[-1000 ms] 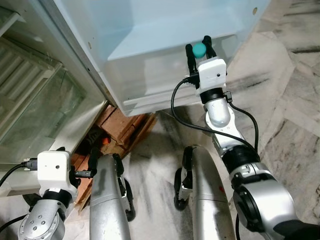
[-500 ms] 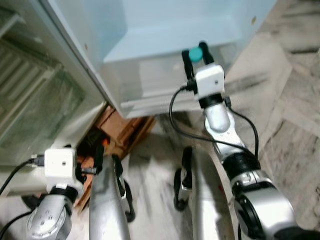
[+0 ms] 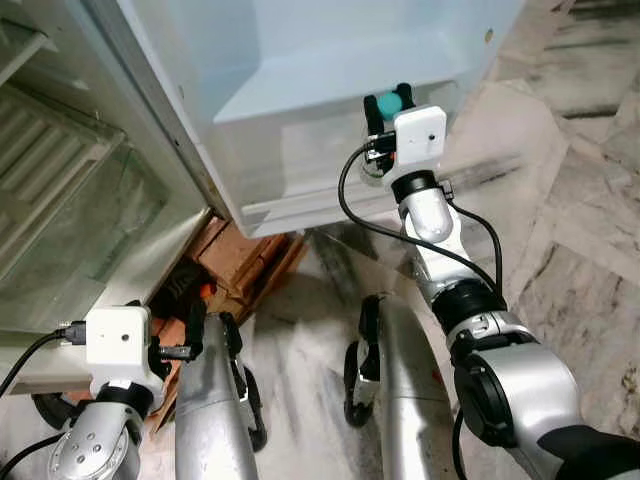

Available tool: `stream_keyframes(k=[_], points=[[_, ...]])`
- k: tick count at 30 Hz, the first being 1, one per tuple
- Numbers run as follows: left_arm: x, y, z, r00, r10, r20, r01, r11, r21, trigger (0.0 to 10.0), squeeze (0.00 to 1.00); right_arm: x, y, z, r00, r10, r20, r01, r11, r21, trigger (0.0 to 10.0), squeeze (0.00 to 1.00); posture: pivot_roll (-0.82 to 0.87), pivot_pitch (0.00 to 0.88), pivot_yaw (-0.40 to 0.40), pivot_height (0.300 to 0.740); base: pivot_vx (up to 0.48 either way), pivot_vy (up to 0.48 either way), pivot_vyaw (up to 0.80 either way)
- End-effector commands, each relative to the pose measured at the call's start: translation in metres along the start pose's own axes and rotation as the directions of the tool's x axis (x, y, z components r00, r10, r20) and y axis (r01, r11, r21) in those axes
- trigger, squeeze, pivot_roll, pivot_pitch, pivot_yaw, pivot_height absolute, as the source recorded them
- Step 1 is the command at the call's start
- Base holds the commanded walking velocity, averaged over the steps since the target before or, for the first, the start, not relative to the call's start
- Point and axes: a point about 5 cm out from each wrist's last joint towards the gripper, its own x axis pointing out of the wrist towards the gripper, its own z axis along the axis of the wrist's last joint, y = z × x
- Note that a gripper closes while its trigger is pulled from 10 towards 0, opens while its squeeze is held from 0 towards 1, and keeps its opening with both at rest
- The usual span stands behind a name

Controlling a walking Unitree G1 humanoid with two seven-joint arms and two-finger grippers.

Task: Restocking fridge

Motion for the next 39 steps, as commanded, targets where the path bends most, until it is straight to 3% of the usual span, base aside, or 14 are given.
stream_keyframes(k=[1,4,8,14,18,23,30,34,36,39], points=[[-0.005,0.002,-0.004,1.000,0.006,-0.029,-0.006,1.000,0.006,10.0,0.00,-0.047,-0.002,-0.069,0.924,-0.016,-0.382,0.031,0.999,0.035,10.0,0.00,0.20,0.398,0.009,0.561,0.000,0.000,0.00],[-0.005,0.002,-0.004,0.999,0.006,-0.032,-0.005,1.000,0.008,10.0,0.00,-0.046,-0.005,-0.066,0.937,-0.020,-0.348,0.023,1.000,0.004,10.0,0.00,0.21,0.401,0.013,0.561,0.000,0.000,0.00],[-0.008,0.004,-0.002,0.999,0.006,-0.033,-0.006,1.000,0.014,10.0,0.00,-0.032,-0.003,-0.044,0.981,0.005,-0.193,-0.019,0.997,-0.069,10.0,0.00,0.21,0.408,0.022,0.561,0.000,0.000,0.00],[-0.008,0.006,0.005,1.000,0.017,-0.015,-0.016,1.000,0.027,10.0,0.00,-0.008,0.006,-0.003,0.998,0.040,0.043,-0.035,0.993,-0.116,10.0,0.00,0.22,0.425,0.029,0.561,0.000,0.000,0.00],[-0.005,0.009,0.014,0.999,0.033,0.018,-0.034,0.999,0.028,10.0,0.00,0.001,0.018,0.021,0.981,0.082,0.177,-0.055,0.986,-0.156,10.0,0.00,0.22,0.446,0.026,0.561,0.000,0.000,0.00],[-0.009,0.009,0.016,0.999,0.040,0.019,-0.040,0.999,0.028,10.0,0.00,0.000,0.024,0.036,0.951,0.120,0.284,-0.058,0.974,-0.218,10.0,0.00,0.23,0.465,0.022,0.561,0.000,0.000,0.00],[-0.013,0.010,0.017,0.999,0.048,0.010,-0.048,0.999,0.023,10.0,0.00,0.000,0.036,0.058,0.903,0.148,0.404,-0.063,0.974,-0.217,10.0,0.00,0.23,0.485,0.026,0.561,0.000,0.000,0.00],[-0.012,0.008,0.017,0.999,0.041,0.006,-0.041,0.999,0.022,10.0,0.00,-0.007,0.041,0.036,0.943,0.128,0.307,-0.070,0.979,-0.192,10.0,0.00,0.24,0.488,0.026,0.561,0.000,0.000,0.00],[-0.011,0.007,0.018,0.999,0.040,0.006,-0.040,0.999,0.021,10.0,0.00,-0.012,0.037,0.013,0.981,0.073,0.180,-0.047,0.988,-0.148,10.0,0.00,0.25,0.492,0.028,0.561,0.000,0.000,0.00],[-0.012,0.008,0.018,0.999,0.043,0.005,-0.043,0.999,0.022,10.0,0.00,-0.019,0.032,-0.005,0.996,0.030,0.078,-0.021,0.993,-0.118,10.0,0.00,0.24,0.492,0.029,0.561,0.000,0.000,0.00]])
